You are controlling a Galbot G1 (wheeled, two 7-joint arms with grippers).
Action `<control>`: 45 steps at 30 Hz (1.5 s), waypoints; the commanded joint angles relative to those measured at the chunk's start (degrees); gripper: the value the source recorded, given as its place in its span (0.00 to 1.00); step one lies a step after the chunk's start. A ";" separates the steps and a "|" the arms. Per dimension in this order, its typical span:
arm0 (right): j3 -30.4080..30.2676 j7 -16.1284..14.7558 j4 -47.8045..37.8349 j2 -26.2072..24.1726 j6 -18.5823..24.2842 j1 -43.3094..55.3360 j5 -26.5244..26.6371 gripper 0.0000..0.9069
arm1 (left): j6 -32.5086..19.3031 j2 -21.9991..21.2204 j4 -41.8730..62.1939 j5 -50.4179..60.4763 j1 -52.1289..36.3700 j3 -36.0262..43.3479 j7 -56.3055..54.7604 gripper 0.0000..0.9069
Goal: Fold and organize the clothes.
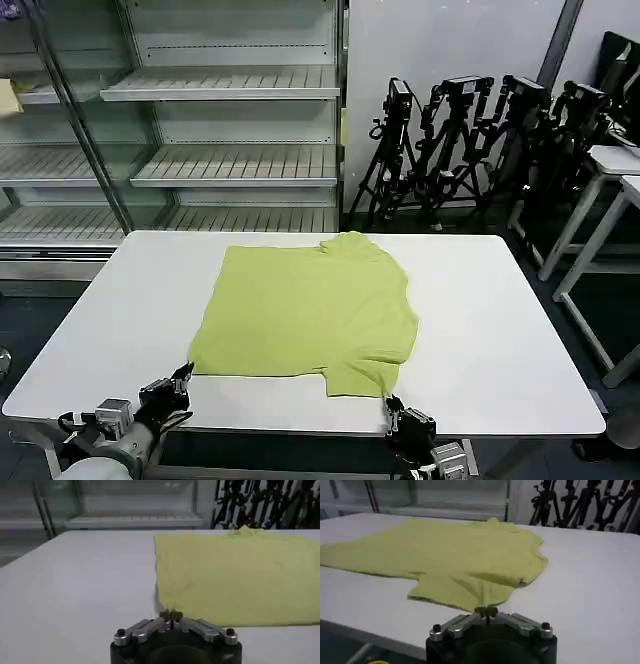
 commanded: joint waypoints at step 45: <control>-2.78 -2.87 -24.70 1.88 -3.84 36.19 8.82 0.00 | -0.10 4.27 20.38 -1.28 -27.61 9.64 3.26 0.01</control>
